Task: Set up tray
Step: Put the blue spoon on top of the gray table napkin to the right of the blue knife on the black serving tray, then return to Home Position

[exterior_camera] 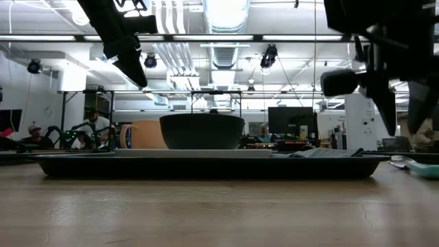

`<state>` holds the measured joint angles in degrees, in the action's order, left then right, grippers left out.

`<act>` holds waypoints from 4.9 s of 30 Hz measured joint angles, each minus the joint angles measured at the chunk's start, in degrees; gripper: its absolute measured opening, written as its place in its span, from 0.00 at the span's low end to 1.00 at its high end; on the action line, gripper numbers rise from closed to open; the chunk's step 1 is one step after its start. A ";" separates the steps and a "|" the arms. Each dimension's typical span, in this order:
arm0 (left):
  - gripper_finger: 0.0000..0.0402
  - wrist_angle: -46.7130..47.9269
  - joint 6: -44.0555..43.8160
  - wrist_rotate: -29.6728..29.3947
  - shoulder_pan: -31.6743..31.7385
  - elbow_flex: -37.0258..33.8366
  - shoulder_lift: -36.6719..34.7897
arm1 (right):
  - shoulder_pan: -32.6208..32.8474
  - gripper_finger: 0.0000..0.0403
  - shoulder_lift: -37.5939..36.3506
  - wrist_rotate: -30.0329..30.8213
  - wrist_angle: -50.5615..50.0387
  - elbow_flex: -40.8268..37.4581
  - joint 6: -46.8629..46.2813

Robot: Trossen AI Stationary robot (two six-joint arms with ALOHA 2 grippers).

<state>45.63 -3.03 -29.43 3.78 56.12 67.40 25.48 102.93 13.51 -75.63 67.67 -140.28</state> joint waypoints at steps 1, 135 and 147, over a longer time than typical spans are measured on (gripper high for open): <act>0.65 0.01 0.00 0.00 0.01 0.00 0.01 | -0.05 0.23 0.12 -0.33 1.41 -0.69 -0.23; 0.65 -5.49 0.55 17.47 -0.01 -2.90 -27.59 | 6.11 0.35 -19.42 37.93 9.33 1.54 71.28; 0.65 -5.39 -0.56 17.38 -0.01 -2.73 -30.48 | 23.87 0.29 -45.07 35.64 7.22 -8.21 68.22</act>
<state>40.25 -3.58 -12.05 3.77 53.39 36.93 49.35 57.85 49.15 -68.41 59.46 -72.06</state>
